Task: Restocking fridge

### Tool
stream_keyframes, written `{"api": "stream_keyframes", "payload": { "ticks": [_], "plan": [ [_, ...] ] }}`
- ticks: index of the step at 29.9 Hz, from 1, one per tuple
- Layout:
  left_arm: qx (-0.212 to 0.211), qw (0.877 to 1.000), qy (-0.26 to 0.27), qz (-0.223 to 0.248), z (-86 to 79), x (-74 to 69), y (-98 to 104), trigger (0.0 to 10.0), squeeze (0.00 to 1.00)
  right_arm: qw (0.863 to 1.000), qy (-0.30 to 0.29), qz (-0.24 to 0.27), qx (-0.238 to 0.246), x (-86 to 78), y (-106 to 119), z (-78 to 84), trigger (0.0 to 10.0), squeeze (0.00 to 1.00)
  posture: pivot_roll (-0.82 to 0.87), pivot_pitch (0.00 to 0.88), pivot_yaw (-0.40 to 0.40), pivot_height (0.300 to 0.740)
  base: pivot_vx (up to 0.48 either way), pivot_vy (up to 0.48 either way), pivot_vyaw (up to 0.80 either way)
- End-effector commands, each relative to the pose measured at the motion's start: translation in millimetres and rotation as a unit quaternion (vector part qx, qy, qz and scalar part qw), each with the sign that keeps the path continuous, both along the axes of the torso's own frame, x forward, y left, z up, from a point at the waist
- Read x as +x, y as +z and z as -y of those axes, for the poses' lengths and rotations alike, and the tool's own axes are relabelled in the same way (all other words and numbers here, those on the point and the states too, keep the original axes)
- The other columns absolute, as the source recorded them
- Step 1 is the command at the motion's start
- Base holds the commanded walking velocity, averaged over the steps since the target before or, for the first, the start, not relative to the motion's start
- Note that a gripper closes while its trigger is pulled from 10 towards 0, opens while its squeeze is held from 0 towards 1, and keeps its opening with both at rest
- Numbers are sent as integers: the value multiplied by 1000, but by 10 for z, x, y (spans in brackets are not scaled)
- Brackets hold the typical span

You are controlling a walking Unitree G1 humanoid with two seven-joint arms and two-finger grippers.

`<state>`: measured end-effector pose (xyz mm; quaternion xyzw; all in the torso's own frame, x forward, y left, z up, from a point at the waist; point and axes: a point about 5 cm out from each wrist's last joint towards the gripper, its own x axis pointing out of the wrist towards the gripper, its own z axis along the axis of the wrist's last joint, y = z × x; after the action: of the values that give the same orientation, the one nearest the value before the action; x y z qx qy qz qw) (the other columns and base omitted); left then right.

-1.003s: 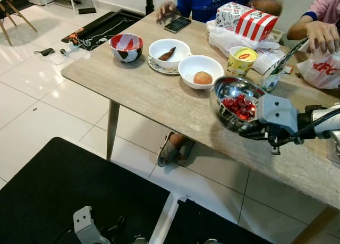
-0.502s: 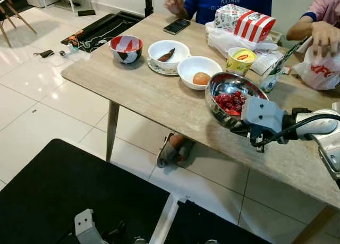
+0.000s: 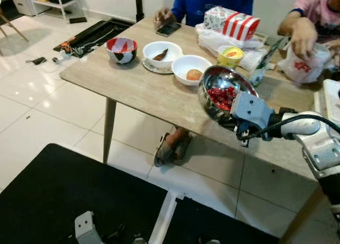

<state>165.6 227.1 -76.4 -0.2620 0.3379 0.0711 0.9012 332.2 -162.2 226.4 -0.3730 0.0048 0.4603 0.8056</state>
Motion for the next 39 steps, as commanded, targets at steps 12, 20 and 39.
{"api": "stream_keyframes", "payload": {
  "ticks": [12, 20, 39],
  "plan": [
    [-8, 1000, -3, -17, 52, -67, -47, 10000, 0, 1000, -12, 11, 18, -10, 59, 44, 10000, 0, -16, 93, -23, 740, -284, 0, 0],
    [-10, 1000, -4, -16, 63, -58, -46, 10000, 0, 995, 79, -47, 35, -242, -15, -62, 10000, 0, -15, 93, -22, 740, -285, 0, 0],
    [-10, 1000, -5, -21, 110, -80, -67, 10000, 0, 958, -154, -205, -127, -273, -1431, 683, 10000, 0, -20, 94, -35, 740, -43, 0, 0]
  ]
}}
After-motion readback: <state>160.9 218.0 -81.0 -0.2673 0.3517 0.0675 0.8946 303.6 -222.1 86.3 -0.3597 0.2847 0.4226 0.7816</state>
